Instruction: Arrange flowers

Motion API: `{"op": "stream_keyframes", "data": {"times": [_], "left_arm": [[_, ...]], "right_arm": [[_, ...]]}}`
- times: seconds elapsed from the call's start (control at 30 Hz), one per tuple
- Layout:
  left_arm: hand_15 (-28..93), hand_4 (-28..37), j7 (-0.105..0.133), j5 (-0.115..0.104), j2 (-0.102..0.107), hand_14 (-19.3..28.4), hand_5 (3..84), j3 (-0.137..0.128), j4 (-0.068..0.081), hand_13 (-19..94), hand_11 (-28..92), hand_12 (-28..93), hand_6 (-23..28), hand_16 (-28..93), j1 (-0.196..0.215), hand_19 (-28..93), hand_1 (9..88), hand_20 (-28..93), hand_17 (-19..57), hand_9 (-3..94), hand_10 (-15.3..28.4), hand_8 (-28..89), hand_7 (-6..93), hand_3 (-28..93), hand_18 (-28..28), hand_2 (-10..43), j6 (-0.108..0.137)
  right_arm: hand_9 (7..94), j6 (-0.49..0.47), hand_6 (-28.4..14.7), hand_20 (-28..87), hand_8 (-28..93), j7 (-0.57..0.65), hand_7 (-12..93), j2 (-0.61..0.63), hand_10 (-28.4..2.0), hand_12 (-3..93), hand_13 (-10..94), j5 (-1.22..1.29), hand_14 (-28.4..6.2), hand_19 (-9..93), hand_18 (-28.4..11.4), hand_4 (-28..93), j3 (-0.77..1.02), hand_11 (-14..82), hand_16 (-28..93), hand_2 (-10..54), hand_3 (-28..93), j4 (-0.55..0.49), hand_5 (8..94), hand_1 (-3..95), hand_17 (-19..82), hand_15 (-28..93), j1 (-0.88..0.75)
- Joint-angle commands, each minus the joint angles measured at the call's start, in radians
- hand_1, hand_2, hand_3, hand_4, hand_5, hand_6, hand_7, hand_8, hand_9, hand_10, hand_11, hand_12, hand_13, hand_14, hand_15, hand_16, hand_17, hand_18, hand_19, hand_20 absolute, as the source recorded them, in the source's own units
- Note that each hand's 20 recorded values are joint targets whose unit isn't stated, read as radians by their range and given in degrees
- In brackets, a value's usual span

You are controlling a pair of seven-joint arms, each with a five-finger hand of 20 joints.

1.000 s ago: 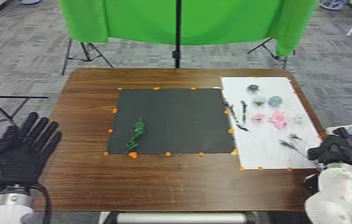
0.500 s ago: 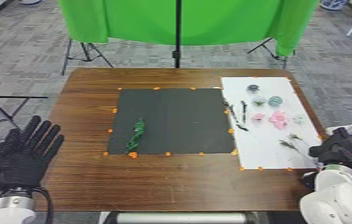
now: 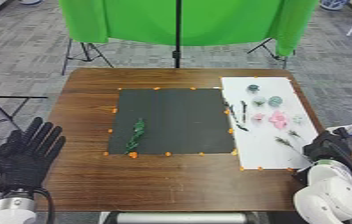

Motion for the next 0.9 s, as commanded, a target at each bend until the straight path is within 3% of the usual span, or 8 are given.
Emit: {"op": "stream_keyframes", "data": {"times": [0.03, 0.37, 0.5, 0.9], "left_arm": [[26, -28.3, -0.008, -0.004, -0.013, 13.6, 43.6, -0.001, -0.004, 27, 16, 11, 8.6, -4, 0.025, 23, 25.9, 13, -3.7, 35.5, 13.9, -7, 7.7, 77, 11.5, 18.0, -0.002], [27, -28.3, -0.01, 0.0, -0.012, 13.6, 43.7, -0.01, -0.008, 27, 16, 11, 8.6, -4, 0.032, 23, 25.8, 13, -3.8, 35.5, 14.0, -7, 7.8, 77, 11.5, 18.0, -0.001], [27, -28.3, -0.025, -0.001, -0.002, 13.7, 43.6, 0.001, 0.0, 27, 16, 11, 8.6, -4, 0.008, 23, 25.9, 13, -3.7, 35.5, 14.0, -7, 7.8, 77, 11.5, 18.0, -0.001], [26, -28.3, -0.044, -0.001, 0.019, 13.6, 43.6, 0.017, 0.015, 27, 16, 11, 8.6, -4, -0.027, 23, 25.9, 13, -3.7, 35.5, 13.9, -7, 7.9, 77, 11.6, 18.0, -0.002]], "right_arm": [[82.0, 0.066, -4.7, 41, 14, 0.015, 35, 0.013, -14.1, 45.7, 68, 0.039, -14.6, 92, -26.6, -24, 0.022, 19.4, 28, -9.5, 75, -0.116, 76.3, 54.4, 36, 73, -0.033], [81.2, 0.09, -4.6, 42, 17, -0.007, 36, 0.008, -14.7, 46.8, 68, 0.085, -14.7, 93, -26.9, -20, -0.079, 22.7, 28, -9.5, 75, -0.239, 76.1, 53.2, 36, 74, 0.074], [81.0, 0.086, -4.7, 42, 17, -0.015, 35, -0.031, -14.8, 46.6, 68, 0.11, -14.7, 93, -27.1, -20, -0.179, 23.3, 28, -9.5, 75, -0.241, 76.0, 53.5, 37, 74, 0.165], [80.0, -0.029, -5.4, 43, 17, -0.023, 34, -0.187, -15.2, 46.0, 68, 0.13, -15.2, 93, -27.7, -24, -0.494, 23.9, 28, -9.5, 73, -0.105, 75.7, 56.1, 37, 74, 0.367]]}}
